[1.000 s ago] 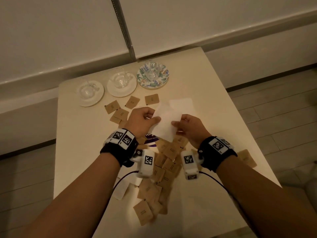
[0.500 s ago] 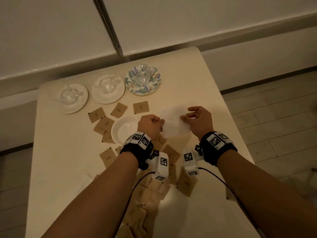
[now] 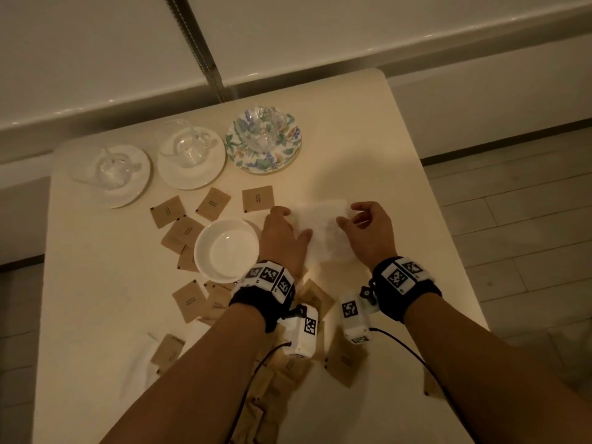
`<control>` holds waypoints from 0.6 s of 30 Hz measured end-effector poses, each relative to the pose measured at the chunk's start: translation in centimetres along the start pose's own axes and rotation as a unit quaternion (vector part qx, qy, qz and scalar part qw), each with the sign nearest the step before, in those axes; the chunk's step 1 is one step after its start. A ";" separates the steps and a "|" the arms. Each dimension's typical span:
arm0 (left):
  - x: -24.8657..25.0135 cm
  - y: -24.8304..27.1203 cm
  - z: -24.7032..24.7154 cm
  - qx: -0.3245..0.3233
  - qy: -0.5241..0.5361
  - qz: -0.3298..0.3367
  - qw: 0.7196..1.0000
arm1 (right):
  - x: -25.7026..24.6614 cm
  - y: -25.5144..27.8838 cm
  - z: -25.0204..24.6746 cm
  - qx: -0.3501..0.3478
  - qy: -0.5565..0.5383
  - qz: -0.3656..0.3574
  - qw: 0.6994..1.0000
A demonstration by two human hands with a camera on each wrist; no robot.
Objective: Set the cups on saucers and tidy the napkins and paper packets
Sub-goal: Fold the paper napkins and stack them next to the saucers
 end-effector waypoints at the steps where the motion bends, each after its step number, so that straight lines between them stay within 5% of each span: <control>1: 0.4 0.3 -0.1 0.018 -0.013 0.031 0.999 | -0.2 0.0 -0.3 0.011 0.010 -0.007 1.000; 5: 1.5 1.1 0.9 -0.023 -0.074 0.119 0.990 | -3.4 0.8 -0.6 -0.001 0.086 -0.171 0.982; 9: 1.6 0.8 3.2 -0.120 -0.244 0.148 0.951 | -5.1 3.2 2.7 -0.123 0.280 -0.334 0.892; 12: 1.3 0.5 3.3 -0.130 -0.193 0.111 0.966 | -3.6 3.3 3.4 -0.180 0.340 -0.326 0.864; 18: 1.8 1.5 2.5 -0.118 -0.153 0.128 0.973 | -2.0 3.0 1.2 -0.177 0.337 -0.247 0.891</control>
Point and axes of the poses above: each hand's wrist, its own y-axis away from the middle knuckle, its own z-axis out of the palm, x = y × z, the point moved 7 cm from there along -y, towards the middle knuckle
